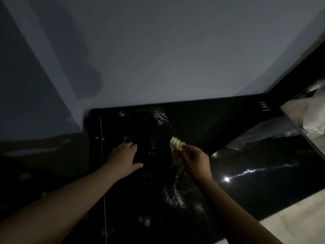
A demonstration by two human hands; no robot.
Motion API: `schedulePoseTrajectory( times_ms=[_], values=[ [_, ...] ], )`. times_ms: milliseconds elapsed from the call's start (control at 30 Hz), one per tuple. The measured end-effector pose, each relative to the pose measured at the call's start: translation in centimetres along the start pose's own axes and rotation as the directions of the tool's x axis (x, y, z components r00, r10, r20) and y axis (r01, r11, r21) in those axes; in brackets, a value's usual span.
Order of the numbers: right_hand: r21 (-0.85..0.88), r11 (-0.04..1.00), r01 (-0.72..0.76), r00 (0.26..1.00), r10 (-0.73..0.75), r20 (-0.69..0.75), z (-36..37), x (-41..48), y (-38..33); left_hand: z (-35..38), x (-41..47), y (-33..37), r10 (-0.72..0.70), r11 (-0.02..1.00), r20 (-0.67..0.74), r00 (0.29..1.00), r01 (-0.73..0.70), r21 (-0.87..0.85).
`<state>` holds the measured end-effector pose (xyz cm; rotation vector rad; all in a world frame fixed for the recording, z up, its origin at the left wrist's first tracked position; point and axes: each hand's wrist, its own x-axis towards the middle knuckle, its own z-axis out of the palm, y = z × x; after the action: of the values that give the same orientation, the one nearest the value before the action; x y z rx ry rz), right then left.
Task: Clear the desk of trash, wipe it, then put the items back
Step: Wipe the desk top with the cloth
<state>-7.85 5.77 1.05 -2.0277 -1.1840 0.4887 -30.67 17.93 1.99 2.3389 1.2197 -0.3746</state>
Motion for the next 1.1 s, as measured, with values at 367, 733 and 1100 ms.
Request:
schedulePoseTrajectory(
  times_ms=[367,733,1100],
  values=[
    [0.038,0.999,0.025,0.996,-0.028,0.083,3.6,16.2,1.0,-1.2,10.4,0.4,-0.105,0.994,-0.016,0.994,0.105,-0.012],
    [0.018,0.986,0.168,0.983,-0.168,0.076,10.3,24.3,0.9,0.1,15.5,-1.6,-0.134,0.991,0.152,0.979,0.132,0.023],
    [-0.172,0.948,0.266,0.941,-0.217,0.262,14.1,26.1,3.3,1.3,15.9,-1.5,-0.163,0.983,0.104,0.981,0.153,0.101]
  ],
)
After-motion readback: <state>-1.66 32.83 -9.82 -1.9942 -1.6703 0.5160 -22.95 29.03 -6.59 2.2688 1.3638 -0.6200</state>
